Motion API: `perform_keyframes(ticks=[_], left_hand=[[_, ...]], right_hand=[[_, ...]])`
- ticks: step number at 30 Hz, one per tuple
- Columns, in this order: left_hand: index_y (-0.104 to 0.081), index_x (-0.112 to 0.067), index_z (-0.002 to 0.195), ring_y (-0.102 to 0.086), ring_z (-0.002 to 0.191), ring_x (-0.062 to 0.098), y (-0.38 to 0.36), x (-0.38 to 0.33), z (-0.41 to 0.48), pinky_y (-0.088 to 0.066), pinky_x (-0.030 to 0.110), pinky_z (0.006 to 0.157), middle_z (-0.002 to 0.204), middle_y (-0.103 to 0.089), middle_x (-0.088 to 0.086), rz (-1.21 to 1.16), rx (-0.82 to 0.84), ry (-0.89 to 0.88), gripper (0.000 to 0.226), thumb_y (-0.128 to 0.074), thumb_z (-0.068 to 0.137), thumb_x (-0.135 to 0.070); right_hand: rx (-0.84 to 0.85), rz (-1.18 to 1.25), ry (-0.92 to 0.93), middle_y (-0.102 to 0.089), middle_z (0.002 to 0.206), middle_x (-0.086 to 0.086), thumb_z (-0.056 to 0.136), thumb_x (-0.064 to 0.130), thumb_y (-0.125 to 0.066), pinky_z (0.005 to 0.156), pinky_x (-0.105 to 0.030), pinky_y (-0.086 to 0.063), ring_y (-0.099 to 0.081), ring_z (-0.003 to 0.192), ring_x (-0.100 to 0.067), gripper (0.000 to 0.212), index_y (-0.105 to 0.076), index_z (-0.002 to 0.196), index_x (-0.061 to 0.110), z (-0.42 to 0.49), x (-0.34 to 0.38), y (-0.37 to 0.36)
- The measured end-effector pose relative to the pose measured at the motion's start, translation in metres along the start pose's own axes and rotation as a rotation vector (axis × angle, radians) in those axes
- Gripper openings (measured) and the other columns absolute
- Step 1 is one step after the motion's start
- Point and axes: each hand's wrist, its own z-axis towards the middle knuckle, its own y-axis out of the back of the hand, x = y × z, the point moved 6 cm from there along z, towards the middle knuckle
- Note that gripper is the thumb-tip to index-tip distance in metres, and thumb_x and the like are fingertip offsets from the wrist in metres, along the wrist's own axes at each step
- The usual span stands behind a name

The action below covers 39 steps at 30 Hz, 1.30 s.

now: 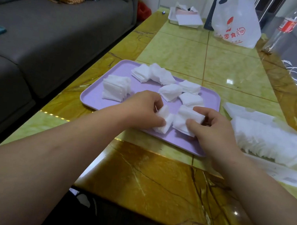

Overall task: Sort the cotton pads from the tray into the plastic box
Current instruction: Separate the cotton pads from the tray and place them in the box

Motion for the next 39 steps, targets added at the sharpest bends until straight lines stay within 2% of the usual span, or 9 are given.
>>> perform_keyframes(ticks=[6,10,15,21,25,30,33,36,39], left_hand=[[-0.069,-0.015,0.084,-0.053,0.058,-0.006,0.026,-0.009,-0.007,-0.042,0.01,0.058,0.073,-0.064,-0.009,-0.36,-0.191,-0.074,0.008,-0.075,0.08,-0.013],[-0.073,-0.015,0.093,-0.062,0.07,0.016,0.023,-0.024,-0.014,-0.054,0.03,0.065,0.079,-0.068,0.006,-0.602,0.019,-0.138,0.02,-0.069,0.083,0.001],[-0.071,-0.018,0.108,-0.068,0.08,0.016,0.004,-0.027,-0.016,-0.055,0.038,0.072,0.097,-0.079,0.009,-0.541,0.175,-0.173,0.032,-0.081,0.082,-0.002],[-0.073,-0.012,0.099,-0.067,0.074,0.011,0.0,-0.02,-0.013,-0.052,0.032,0.067,0.085,-0.078,0.003,-0.537,0.169,-0.123,0.02,-0.084,0.082,-0.009],[-0.076,-0.01,0.096,-0.063,0.07,0.013,0.002,-0.017,-0.011,-0.053,0.029,0.063,0.08,-0.071,0.003,-0.533,0.116,-0.122,0.016,-0.084,0.083,-0.014],[-0.076,-0.016,0.092,-0.059,0.065,0.007,0.003,-0.018,-0.01,-0.051,0.022,0.058,0.076,-0.067,-0.002,-0.46,0.064,-0.118,0.016,-0.087,0.08,-0.018],[-0.071,-0.018,0.09,-0.055,0.06,0.002,0.004,-0.018,-0.008,-0.048,0.017,0.057,0.074,-0.065,-0.007,-0.341,-0.021,-0.128,0.026,-0.09,0.076,-0.028],[-0.066,-0.02,0.088,-0.054,0.056,-0.001,0.008,-0.018,-0.005,-0.045,0.014,0.055,0.073,-0.066,-0.007,-0.233,-0.112,-0.128,0.033,-0.09,0.071,-0.035],[-0.068,-0.022,0.09,-0.06,0.06,0.003,0.007,-0.018,-0.004,-0.052,0.021,0.061,0.076,-0.071,-0.003,-0.25,-0.094,-0.147,0.029,-0.09,0.073,-0.031]], right_hand=[[-0.001,0.024,0.008,-0.072,0.105,0.004,0.087,0.014,-0.075,0.093,-0.047,-0.06,-0.071,0.098,-0.017,0.039,-0.067,0.125,0.022,0.001,-0.001,0.0],[0.002,0.092,-0.001,-0.075,0.105,-0.004,0.086,0.011,-0.078,0.086,-0.048,-0.062,-0.073,0.097,-0.023,0.037,-0.069,0.12,0.021,0.003,-0.004,0.0],[0.062,0.2,-0.009,-0.077,0.096,-0.013,0.08,-0.011,-0.073,0.08,-0.04,-0.063,-0.074,0.091,-0.029,0.038,-0.074,0.11,0.012,0.004,0.0,0.0],[0.178,0.261,0.005,-0.079,0.1,-0.015,0.085,-0.006,-0.074,0.092,-0.046,-0.06,-0.075,0.101,-0.034,0.032,-0.075,0.114,0.009,0.002,0.0,-0.008],[0.208,0.301,0.003,-0.079,0.104,-0.014,0.09,0.003,-0.074,0.094,-0.047,-0.059,-0.075,0.103,-0.031,0.032,-0.072,0.121,0.007,0.002,0.001,-0.011],[0.26,0.323,-0.009,-0.077,0.105,-0.02,0.088,-0.002,-0.072,0.076,-0.036,-0.062,-0.074,0.102,-0.038,0.029,-0.073,0.117,0.003,-0.002,0.011,-0.012],[0.299,0.368,-0.013,-0.074,0.11,-0.025,0.078,0.004,-0.078,0.08,-0.041,-0.061,-0.074,0.096,-0.034,0.043,-0.072,0.12,0.004,-0.003,0.013,-0.011],[0.297,0.304,0.022,-0.077,0.097,-0.014,0.071,0.006,-0.089,0.078,-0.038,-0.06,-0.072,0.088,-0.022,0.057,-0.069,0.124,0.009,-0.005,0.012,-0.013],[0.223,0.21,0.06,-0.078,0.094,-0.007,0.082,-0.003,-0.08,0.077,-0.035,-0.057,-0.071,0.086,-0.017,0.042,-0.071,0.12,0.012,-0.004,0.009,-0.01]])
